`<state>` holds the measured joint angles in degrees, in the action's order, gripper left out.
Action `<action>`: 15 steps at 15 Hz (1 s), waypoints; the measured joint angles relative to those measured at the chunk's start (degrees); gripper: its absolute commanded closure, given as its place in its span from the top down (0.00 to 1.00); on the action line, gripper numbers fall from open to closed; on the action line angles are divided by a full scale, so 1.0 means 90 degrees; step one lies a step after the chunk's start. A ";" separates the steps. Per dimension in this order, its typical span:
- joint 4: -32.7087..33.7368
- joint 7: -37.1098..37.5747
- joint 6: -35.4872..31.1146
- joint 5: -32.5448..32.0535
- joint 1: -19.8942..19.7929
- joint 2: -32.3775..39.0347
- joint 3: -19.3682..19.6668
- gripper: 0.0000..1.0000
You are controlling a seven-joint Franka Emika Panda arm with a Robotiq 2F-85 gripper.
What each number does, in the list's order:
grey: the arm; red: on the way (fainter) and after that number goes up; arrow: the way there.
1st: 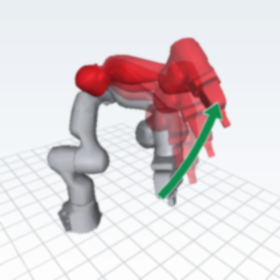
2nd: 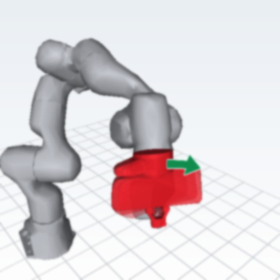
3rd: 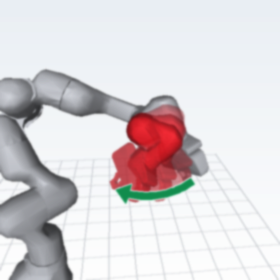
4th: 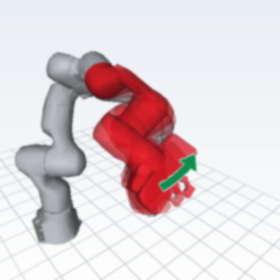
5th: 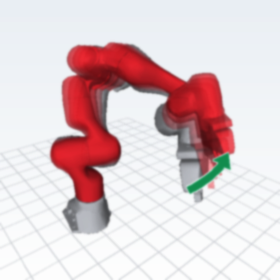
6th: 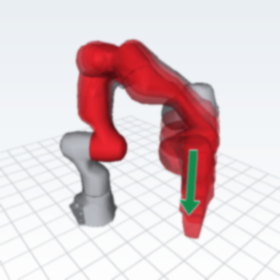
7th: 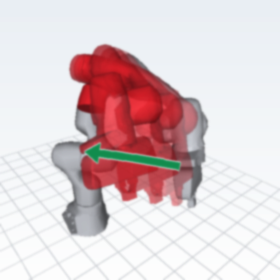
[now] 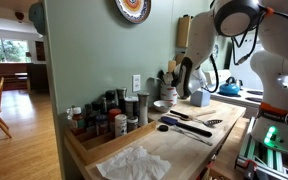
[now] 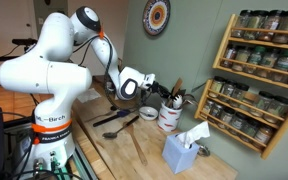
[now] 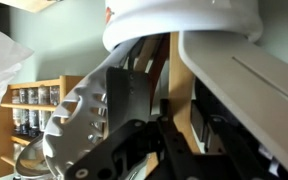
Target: Put the wooden spatula in the white bucket
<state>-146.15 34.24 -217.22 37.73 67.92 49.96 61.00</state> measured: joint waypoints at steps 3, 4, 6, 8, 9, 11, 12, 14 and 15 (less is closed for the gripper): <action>0.0004 -0.0791 -0.0402 0.0426 -0.0254 -0.0494 -0.0216 0.62; 0.0006 -0.1057 -0.0588 0.0542 -0.0350 -0.0684 -0.0303 0.58; 0.0018 -0.1586 -0.1003 0.0728 -0.0566 -0.1099 -0.0517 0.46; 0.0042 -0.2105 -0.1456 0.0850 -0.0816 -0.1544 -0.0799 0.42; 0.0054 -0.2360 -0.1691 0.0882 -0.0961 -0.1783 -0.0977 0.53; 0.0066 -0.2864 -0.2147 0.0889 -0.1310 -0.2296 -0.1434 0.73; 0.0067 -0.3115 -0.2335 0.0889 -0.1512 -0.2555 -0.1711 0.80; 0.0065 -0.3630 -0.2588 0.0890 -0.2008 -0.3059 -0.2359 0.96; 0.0063 -0.3874 -0.2647 0.0891 -0.2295 -0.3288 -0.2707 0.99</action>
<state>-145.59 -0.62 -241.05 45.75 47.27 20.37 36.64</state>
